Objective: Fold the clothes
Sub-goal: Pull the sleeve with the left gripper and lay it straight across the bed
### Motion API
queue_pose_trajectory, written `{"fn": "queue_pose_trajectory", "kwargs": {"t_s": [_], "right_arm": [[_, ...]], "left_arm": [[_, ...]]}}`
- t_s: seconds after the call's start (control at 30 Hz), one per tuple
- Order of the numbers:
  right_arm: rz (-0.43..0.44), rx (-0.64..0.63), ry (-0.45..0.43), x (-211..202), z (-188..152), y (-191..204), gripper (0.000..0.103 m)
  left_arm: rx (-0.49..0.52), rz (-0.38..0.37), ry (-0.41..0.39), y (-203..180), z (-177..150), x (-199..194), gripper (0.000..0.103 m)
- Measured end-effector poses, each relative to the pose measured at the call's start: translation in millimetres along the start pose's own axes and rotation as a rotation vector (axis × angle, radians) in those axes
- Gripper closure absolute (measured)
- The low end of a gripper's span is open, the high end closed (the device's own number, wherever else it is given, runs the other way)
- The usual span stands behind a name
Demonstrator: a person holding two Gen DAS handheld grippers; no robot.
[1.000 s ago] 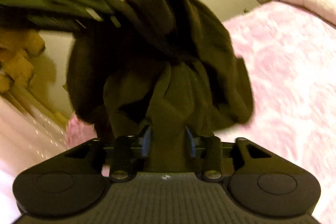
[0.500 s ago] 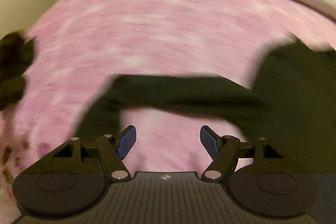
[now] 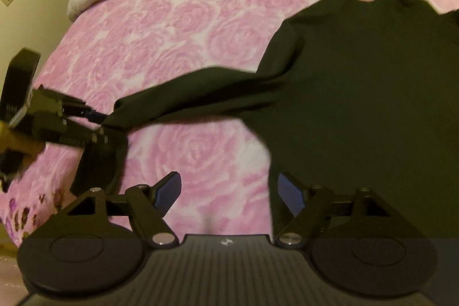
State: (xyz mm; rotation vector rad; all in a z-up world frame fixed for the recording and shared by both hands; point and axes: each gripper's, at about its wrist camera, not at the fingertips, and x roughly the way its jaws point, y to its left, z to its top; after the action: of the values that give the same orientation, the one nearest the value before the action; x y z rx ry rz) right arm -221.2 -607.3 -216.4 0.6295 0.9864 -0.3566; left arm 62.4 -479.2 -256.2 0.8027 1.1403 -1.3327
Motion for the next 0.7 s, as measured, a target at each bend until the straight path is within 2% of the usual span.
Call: {"fn": "queue_pose_trajectory", "kwargs": {"t_s": [0.03,0.13,0.2,0.3,0.4,0.47,0.53,0.67,0.7], "right_arm": [[0.010,0.007,0.003,2.2,-1.2,1.2,0.026],[0.038,0.030,0.010,8.6,-4.9,5.0,0.026],[0.053,0.049,0.006,14.5,-6.0,13.1,0.026],[0.074,0.068,0.019,26.3,-7.8,29.2,0.026],[0.088,0.070,0.023,36.0,-7.5,53.4,0.026],[0.096,0.092,0.014,43.1,-9.0,71.1,0.025],[0.105,0.115,0.004,50.3,-10.5,88.9,0.025],[0.143,0.166,-0.032,71.5,-13.4,126.9,0.025],[0.150,0.143,-0.046,78.1,-12.6,138.9,0.025]], "left_arm": [[-0.045,-0.046,-0.018,11.3,-0.7,-16.4,0.095],[-0.122,-0.024,-0.094,42.6,-5.8,-64.2,0.096],[-0.215,-0.037,-0.126,69.1,-14.2,-86.0,0.099],[-0.302,-0.089,-0.084,110.4,-28.0,-97.5,0.097],[-0.331,-0.057,-0.091,136.8,-41.4,-105.2,0.095],[-0.311,-0.076,-0.097,142.5,-44.1,-102.2,0.084],[-0.284,-0.113,-0.096,143.3,-44.4,-96.8,0.067],[-0.167,-0.216,-0.059,126.8,-33.8,-75.3,0.055],[-0.136,-0.239,-0.049,122.6,-31.2,-69.7,0.050]]}}
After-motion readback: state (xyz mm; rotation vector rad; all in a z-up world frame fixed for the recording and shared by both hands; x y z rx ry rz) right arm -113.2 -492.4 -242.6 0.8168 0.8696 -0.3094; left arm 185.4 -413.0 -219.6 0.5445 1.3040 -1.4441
